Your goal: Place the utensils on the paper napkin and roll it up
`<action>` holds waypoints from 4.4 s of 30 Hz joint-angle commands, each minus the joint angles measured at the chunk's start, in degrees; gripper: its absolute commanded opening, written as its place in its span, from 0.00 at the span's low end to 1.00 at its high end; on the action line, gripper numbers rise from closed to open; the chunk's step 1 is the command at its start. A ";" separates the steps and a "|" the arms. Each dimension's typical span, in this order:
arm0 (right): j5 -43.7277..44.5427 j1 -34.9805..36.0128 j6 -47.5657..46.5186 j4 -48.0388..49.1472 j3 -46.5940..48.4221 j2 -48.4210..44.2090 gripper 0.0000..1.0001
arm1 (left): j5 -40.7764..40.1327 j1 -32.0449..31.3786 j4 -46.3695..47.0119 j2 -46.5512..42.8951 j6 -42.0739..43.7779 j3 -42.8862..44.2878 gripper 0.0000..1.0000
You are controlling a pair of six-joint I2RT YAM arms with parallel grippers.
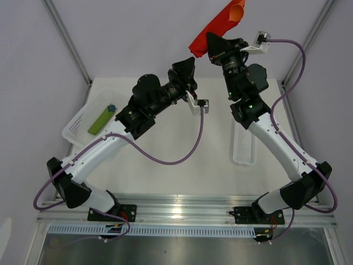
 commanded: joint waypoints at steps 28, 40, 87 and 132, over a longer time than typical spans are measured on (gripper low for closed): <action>-2.01 0.28 -0.95 2.97 -0.10 -0.22 0.00 | 1.38 -0.94 7.86 0.54 8.01 0.04 0.32; -2.27 0.37 -1.04 2.97 -0.27 -0.14 0.00 | 1.03 -1.02 7.78 0.54 7.75 0.48 0.31; -21.82 -10.96 -9.27 11.84 -8.61 -1.54 0.00 | 7.24 -0.94 -14.24 -5.61 -25.70 5.13 0.58; -80.23 -8.51 -37.60 6.74 -12.05 -11.91 0.00 | 51.12 12.34 -24.57 2.29 -87.70 26.67 0.67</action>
